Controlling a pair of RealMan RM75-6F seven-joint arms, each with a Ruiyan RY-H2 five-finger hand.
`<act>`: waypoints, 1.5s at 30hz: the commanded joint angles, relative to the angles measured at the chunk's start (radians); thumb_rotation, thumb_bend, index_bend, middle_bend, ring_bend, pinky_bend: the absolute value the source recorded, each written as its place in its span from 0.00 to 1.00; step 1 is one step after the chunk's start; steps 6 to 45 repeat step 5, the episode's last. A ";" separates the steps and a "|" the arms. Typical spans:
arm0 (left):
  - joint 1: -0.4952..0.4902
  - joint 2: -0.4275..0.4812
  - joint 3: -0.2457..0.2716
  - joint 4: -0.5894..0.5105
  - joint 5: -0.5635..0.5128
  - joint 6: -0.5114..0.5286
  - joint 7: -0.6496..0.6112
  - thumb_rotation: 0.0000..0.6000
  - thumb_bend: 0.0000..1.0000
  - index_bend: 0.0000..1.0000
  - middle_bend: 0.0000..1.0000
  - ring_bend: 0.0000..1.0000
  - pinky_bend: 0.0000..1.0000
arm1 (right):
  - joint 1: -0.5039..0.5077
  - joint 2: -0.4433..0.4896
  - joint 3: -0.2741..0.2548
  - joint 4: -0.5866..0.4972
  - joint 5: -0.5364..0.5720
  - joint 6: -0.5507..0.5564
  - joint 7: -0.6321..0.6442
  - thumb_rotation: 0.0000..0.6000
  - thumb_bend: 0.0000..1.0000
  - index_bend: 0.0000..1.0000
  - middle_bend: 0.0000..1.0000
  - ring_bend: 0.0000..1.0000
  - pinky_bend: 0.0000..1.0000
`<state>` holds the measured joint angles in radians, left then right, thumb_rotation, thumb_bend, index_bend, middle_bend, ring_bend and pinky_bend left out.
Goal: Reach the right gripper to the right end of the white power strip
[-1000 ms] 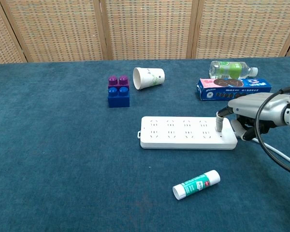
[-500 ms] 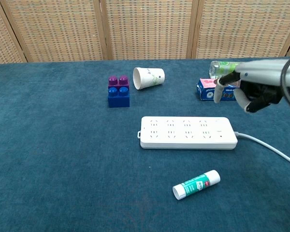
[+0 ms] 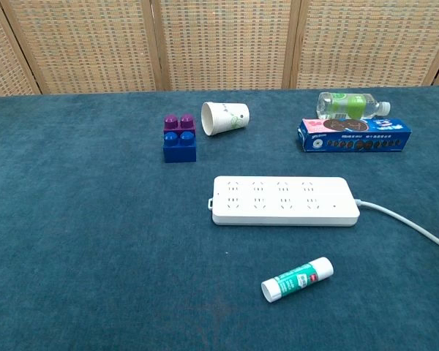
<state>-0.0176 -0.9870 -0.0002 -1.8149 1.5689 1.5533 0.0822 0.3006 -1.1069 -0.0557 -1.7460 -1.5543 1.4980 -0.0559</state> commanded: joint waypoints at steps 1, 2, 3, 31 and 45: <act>0.004 0.000 0.003 0.003 0.008 0.007 -0.002 1.00 0.00 0.00 0.00 0.00 0.00 | -0.077 -0.026 -0.029 0.079 -0.035 0.083 -0.004 1.00 0.00 0.00 0.00 0.00 0.00; 0.005 0.000 0.003 0.003 0.010 0.009 -0.003 1.00 0.00 0.00 0.00 0.00 0.00 | -0.094 -0.039 -0.031 0.100 -0.038 0.103 -0.007 1.00 0.00 0.00 0.00 0.00 0.00; 0.006 0.000 0.003 0.004 0.010 0.011 -0.002 1.00 0.00 0.00 0.00 0.00 0.00 | -0.104 -0.046 -0.032 0.112 -0.041 0.113 -0.008 1.00 0.00 0.00 0.00 0.00 0.00; 0.009 0.000 0.003 0.004 0.011 0.016 -0.001 1.00 0.00 0.00 0.00 0.00 0.00 | -0.130 -0.067 -0.029 0.151 -0.045 0.142 -0.010 1.00 0.00 0.00 0.00 0.00 0.00; 0.009 0.000 0.003 0.004 0.011 0.016 -0.001 1.00 0.00 0.00 0.00 0.00 0.00 | -0.130 -0.067 -0.029 0.151 -0.045 0.142 -0.010 1.00 0.00 0.00 0.00 0.00 0.00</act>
